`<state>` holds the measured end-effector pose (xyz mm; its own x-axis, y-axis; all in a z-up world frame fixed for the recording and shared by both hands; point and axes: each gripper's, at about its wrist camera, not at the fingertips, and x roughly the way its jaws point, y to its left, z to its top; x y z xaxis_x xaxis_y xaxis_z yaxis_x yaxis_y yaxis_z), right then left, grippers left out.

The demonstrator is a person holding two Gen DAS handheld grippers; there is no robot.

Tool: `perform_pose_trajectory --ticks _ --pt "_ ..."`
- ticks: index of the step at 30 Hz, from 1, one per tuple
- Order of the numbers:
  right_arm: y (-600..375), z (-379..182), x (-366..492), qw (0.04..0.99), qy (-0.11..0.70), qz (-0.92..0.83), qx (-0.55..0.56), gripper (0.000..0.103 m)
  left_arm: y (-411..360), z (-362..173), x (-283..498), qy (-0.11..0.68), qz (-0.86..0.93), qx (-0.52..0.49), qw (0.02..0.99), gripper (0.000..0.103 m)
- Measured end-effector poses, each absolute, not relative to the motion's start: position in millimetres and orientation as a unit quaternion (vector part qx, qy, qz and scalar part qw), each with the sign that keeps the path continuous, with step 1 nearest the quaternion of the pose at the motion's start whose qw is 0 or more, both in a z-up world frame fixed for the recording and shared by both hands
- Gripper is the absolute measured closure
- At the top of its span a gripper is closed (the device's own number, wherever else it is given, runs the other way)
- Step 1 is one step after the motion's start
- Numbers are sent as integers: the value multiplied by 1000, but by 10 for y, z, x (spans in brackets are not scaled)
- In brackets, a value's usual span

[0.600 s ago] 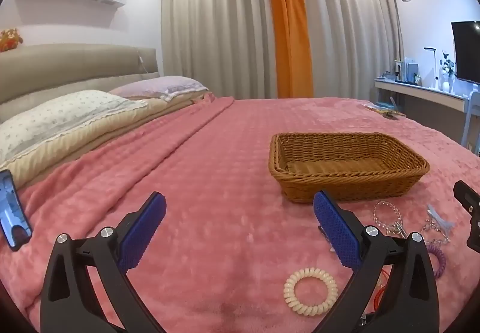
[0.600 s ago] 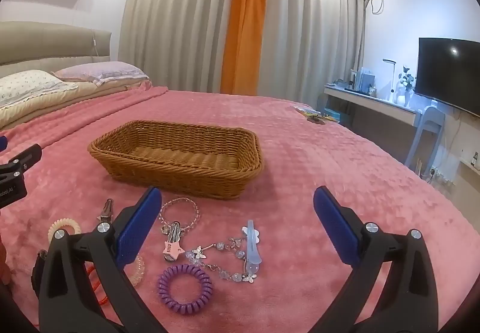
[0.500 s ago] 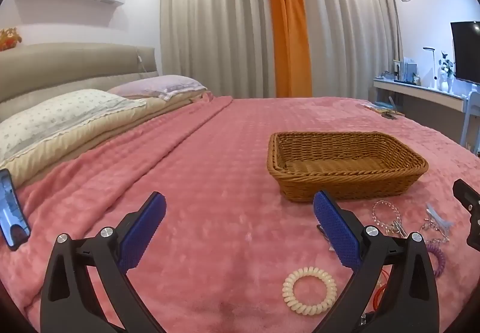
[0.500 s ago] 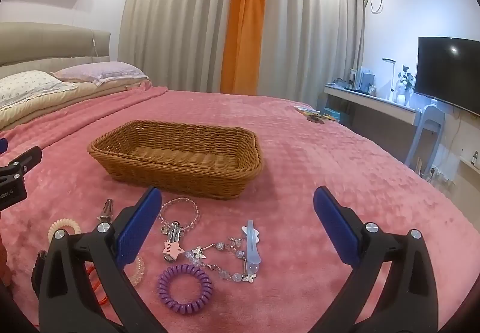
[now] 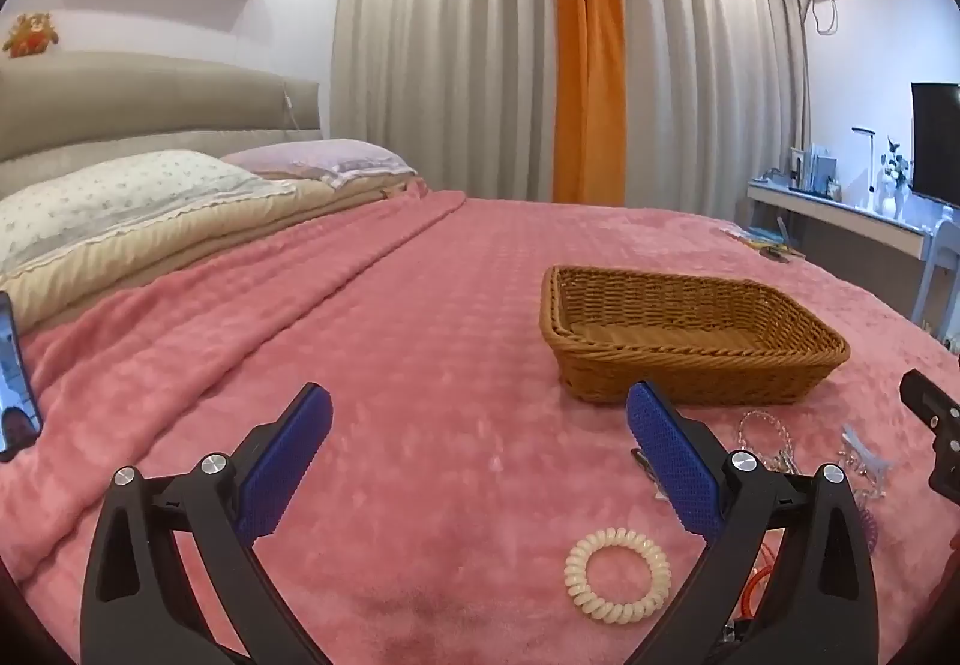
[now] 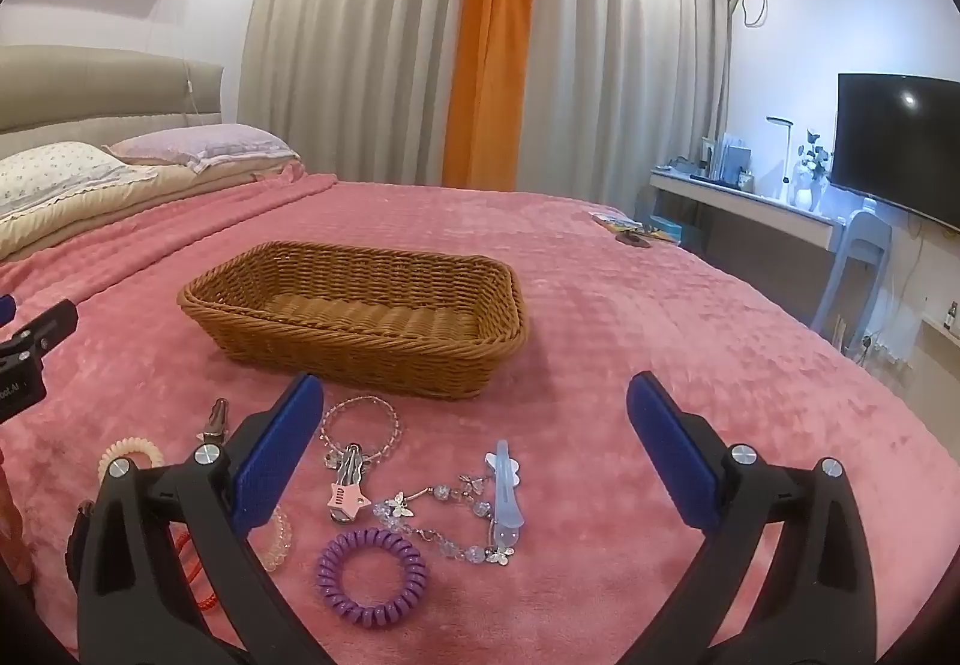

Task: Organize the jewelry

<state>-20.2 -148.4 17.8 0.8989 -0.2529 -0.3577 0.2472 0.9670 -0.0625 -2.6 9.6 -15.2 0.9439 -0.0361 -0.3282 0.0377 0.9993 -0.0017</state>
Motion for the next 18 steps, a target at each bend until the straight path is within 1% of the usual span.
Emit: perform_pose_trajectory --ticks 18 --pt "-1418 145 -199 973 190 -130 -31 7 71 -158 -24 169 -26 19 985 7"
